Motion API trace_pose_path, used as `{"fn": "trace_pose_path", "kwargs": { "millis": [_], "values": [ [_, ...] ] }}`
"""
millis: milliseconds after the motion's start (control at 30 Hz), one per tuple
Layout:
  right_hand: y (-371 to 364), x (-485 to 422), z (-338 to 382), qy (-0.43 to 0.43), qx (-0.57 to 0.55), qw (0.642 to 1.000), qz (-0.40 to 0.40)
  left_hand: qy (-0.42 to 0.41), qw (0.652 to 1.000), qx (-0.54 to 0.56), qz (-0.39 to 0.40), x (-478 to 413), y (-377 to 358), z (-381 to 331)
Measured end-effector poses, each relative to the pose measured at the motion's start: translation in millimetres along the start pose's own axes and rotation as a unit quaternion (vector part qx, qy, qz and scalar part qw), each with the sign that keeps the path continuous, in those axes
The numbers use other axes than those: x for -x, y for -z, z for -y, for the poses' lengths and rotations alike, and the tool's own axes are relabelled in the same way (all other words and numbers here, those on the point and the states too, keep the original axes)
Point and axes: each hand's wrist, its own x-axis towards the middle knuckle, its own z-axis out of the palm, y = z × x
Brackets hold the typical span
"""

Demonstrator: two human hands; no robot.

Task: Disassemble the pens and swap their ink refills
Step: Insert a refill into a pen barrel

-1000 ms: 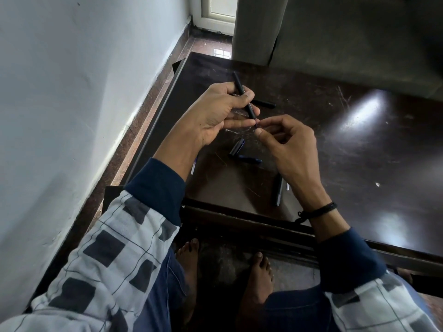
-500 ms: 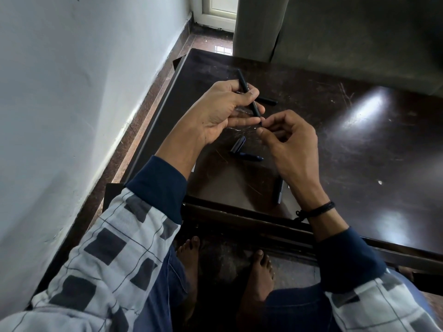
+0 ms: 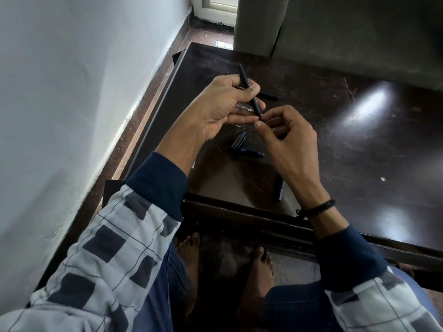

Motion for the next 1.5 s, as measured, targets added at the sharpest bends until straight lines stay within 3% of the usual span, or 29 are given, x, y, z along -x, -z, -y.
{"fn": "trace_pose_path", "kwargs": {
  "millis": [1500],
  "values": [
    [2.4, -0.8, -1.6, -0.006, 0.013, 1.000, 0.024, -0.004, 1.000, -0.019, -0.009, 1.5, 0.6, -1.7]
  ]
}}
